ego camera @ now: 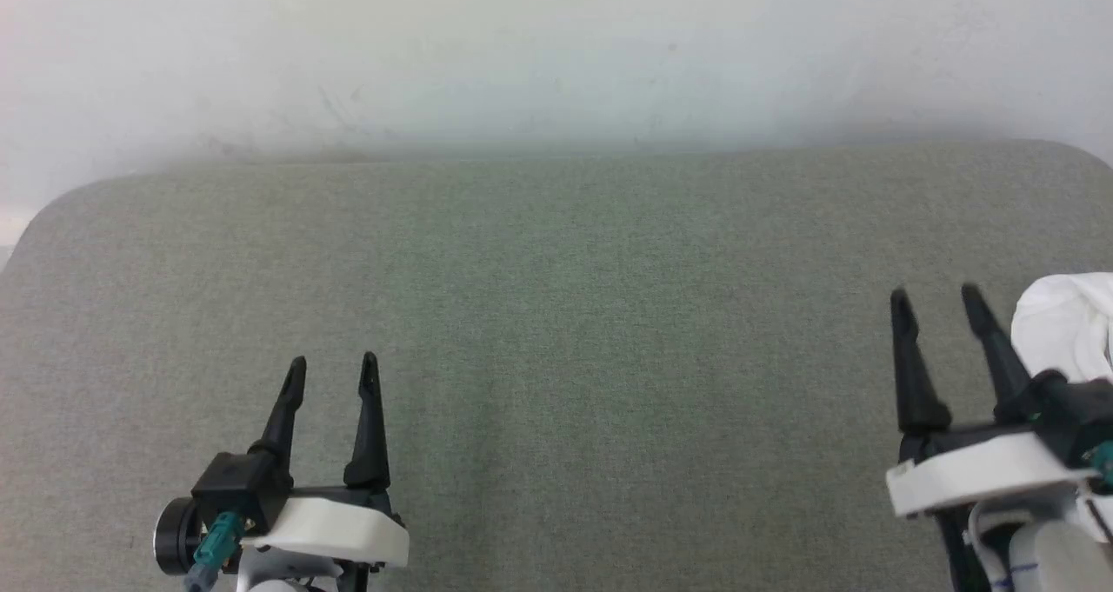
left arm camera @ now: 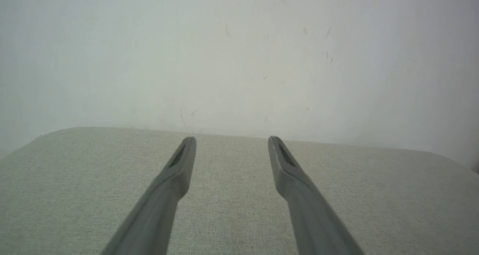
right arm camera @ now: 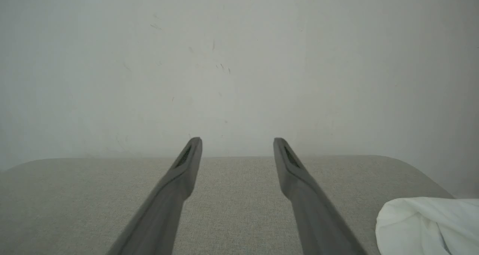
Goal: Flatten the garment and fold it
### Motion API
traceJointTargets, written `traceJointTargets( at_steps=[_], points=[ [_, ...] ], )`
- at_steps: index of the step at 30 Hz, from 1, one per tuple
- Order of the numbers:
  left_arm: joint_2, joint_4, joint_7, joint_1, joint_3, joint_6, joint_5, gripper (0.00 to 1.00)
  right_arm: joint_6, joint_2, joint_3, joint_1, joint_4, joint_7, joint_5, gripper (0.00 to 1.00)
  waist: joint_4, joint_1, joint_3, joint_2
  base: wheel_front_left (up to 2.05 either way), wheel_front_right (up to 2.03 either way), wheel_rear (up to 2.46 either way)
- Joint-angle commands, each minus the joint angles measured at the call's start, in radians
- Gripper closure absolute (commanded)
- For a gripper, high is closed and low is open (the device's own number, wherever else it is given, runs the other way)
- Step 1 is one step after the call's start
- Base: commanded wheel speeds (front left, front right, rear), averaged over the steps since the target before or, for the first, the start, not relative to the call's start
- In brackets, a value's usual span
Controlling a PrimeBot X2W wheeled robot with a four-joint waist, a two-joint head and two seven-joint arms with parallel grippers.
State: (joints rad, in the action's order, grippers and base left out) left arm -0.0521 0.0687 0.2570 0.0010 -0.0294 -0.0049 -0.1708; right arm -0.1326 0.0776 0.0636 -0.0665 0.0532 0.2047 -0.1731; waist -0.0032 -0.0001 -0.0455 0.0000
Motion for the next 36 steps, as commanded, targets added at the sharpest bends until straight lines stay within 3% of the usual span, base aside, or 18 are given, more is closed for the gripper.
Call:
traceJointTargets(
  at_steps=[1,21,22,36],
  points=[
    [0.002,0.004,0.005,0.007,-0.003,0.007,-0.004,0.00,0.002,-0.005,-0.003,0.015,0.005,0.009,0.011,0.00,0.006,0.0001,0.006,0.0000,0.00,0.00,0.00],
    [0.002,0.010,0.005,0.025,-0.025,0.028,-0.015,0.00,0.002,-0.026,-0.021,0.052,0.036,0.035,0.046,0.00,0.013,0.0001,0.024,0.0000,0.00,0.00,0.00],
    [0.000,0.013,0.000,0.013,-0.025,0.025,-0.013,1.00,0.000,-0.022,-0.022,0.050,0.034,0.028,0.043,1.00,0.013,0.0001,0.025,0.0000,0.00,0.00,0.00],
    [0.000,0.006,-0.023,0.012,-0.020,0.023,0.002,1.00,0.000,-0.022,-0.026,0.052,0.026,0.005,0.054,1.00,0.012,0.0001,0.027,0.0000,0.00,0.00,0.00]
  ],
)
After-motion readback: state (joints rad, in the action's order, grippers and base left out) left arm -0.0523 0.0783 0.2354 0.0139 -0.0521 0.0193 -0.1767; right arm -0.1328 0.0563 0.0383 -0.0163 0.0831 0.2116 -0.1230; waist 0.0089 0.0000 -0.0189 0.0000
